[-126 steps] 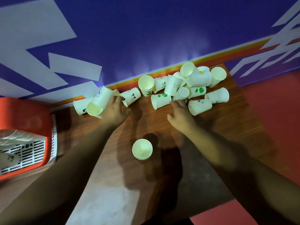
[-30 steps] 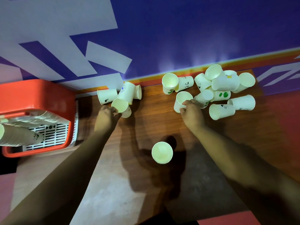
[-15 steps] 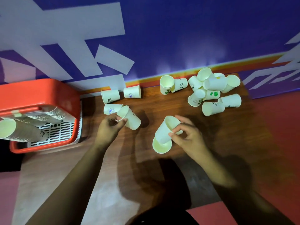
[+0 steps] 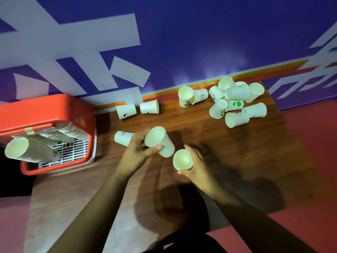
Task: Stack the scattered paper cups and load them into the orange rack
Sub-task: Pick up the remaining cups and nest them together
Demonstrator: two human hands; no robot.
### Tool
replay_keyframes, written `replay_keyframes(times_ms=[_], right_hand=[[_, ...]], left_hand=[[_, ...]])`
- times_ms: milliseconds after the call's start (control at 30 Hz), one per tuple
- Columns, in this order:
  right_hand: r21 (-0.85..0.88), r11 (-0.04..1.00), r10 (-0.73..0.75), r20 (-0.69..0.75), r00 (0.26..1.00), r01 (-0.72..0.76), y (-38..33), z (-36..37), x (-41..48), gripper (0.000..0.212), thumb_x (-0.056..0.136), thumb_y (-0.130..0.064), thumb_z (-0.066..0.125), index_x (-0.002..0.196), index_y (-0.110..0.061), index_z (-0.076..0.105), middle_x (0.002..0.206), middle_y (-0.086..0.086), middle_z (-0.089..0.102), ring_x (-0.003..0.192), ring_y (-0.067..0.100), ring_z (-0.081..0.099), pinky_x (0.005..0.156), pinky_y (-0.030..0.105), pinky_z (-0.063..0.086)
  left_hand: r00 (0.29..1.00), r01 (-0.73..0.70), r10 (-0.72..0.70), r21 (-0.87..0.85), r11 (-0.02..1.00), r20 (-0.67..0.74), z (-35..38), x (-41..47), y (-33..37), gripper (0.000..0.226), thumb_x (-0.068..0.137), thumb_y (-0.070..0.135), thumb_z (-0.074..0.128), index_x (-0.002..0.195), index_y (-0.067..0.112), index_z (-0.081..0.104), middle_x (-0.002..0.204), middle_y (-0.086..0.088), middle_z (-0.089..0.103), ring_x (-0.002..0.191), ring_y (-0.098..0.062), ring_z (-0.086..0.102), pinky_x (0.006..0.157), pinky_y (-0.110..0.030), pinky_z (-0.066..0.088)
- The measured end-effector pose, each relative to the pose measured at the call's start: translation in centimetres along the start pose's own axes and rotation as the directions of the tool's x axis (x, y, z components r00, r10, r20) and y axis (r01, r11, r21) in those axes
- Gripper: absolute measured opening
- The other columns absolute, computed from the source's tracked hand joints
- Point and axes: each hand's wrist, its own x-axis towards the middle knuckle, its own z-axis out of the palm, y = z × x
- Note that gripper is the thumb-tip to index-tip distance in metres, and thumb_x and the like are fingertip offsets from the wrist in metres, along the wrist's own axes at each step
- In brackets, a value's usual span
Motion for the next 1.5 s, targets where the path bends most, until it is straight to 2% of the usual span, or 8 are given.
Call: replay_keyframes(times_ms=[167,433,700,867,1000,1167,1367,1500], right_hand=[[0.185,0.978,0.084,0.085,0.993,-0.099,2.2,-0.1,-0.5,0.094,0.072,-0.027,0.085,0.148,-0.033,0.031,0.148,-0.016,0.038,0.133,0.004,0.041,0.109,0.037,0.043],[0.273,0.949,0.127,0.134,0.983,-0.16,3.6,-0.3,-0.9,0.081,0.067,-0.051,0.076,0.139,-0.042,0.042,0.139,-0.008,0.052,0.126,0.002,0.051,0.104,0.029,0.047],[0.303,0.948,0.073,0.1,0.992,-0.101,3.3,0.3,-0.8,0.063,0.084,-0.026,0.069,0.141,-0.038,0.045,0.142,-0.009,0.051,0.129,0.003,0.048,0.109,0.034,0.043],[0.278,0.954,0.068,0.18,0.981,-0.117,3.1,-0.4,0.1,0.066,0.083,-0.023,0.067,0.143,-0.037,0.043,0.143,-0.009,0.051,0.129,0.008,0.05,0.109,0.036,0.043],[0.157,0.978,0.101,0.205,0.974,-0.134,3.0,-2.4,1.7,0.07,0.086,0.001,0.057,0.146,-0.032,0.04,0.144,-0.009,0.047,0.13,0.016,0.049,0.111,0.034,0.039],[0.165,0.975,0.134,0.1,0.986,-0.149,1.0,-4.2,4.4,0.053,0.091,-0.004,0.054,0.139,-0.026,0.051,0.14,-0.005,0.053,0.129,0.008,0.047,0.11,0.031,0.037],[0.097,0.993,0.073,0.012,0.997,-0.074,-3.2,-2.7,8.3,0.035,0.094,-0.02,0.057,0.129,-0.022,0.057,0.131,-0.001,0.058,0.122,0.012,0.053,0.099,0.029,0.043],[0.001,0.999,0.052,0.043,0.998,-0.052,-5.7,-0.8,11.4,0.038,0.094,-0.021,0.058,0.132,-0.018,0.055,0.134,0.002,0.057,0.122,0.016,0.054,0.097,0.03,0.046]], left_hand=[[0.985,-0.008,0.011,-0.019,1.0,0.17,3.6,-1.1,0.3,0.072,0.073,0.037,0.085,0.136,0.025,0.053,0.131,0.0,0.05,0.125,-0.013,0.052,0.089,-0.014,0.05],[0.962,-0.127,0.081,0.169,0.977,0.26,7.2,-0.9,-2.1,0.074,0.077,0.027,0.083,0.142,0.018,0.048,0.131,0.001,0.049,0.126,-0.007,0.047,0.108,-0.026,0.042],[0.929,-0.111,0.005,0.268,0.957,0.369,7.5,-0.1,-4.9,0.092,0.081,0.027,0.082,0.149,0.045,0.023,0.158,0.004,0.034,0.147,-0.009,0.029,0.122,-0.032,0.025],[0.931,-0.131,0.01,0.307,0.942,0.366,6.4,-0.9,-4.8,0.091,0.084,0.03,0.08,0.153,0.039,0.02,0.161,0.01,0.026,0.15,-0.006,0.018,0.124,-0.033,0.021],[1.0,0.01,0.004,0.45,0.893,-0.031,0.9,-2.0,-6.3,0.065,0.088,0.045,0.071,0.146,0.032,0.046,0.144,0.003,0.045,0.135,-0.019,0.042,0.108,-0.037,0.042],[0.794,0.428,-0.046,0.503,0.751,-0.606,-4.7,-2.5,-9.5,0.05,0.081,0.027,0.079,0.113,-0.002,0.055,0.116,-0.032,0.049,0.111,-0.051,0.046,0.097,-0.058,0.041],[0.646,0.674,-0.409,0.231,0.702,-0.644,-5.8,-1.0,-11.7,0.073,0.086,0.025,0.073,0.138,-0.007,0.035,0.135,-0.036,0.041,0.126,-0.05,0.039,0.107,-0.05,0.034],[0.71,0.609,-0.398,0.224,0.761,-0.581,-5.5,-1.4,-13.3,0.066,0.091,0.022,0.063,0.147,0.008,0.032,0.132,-0.034,0.047,0.122,-0.053,0.045,0.103,-0.054,0.039]])
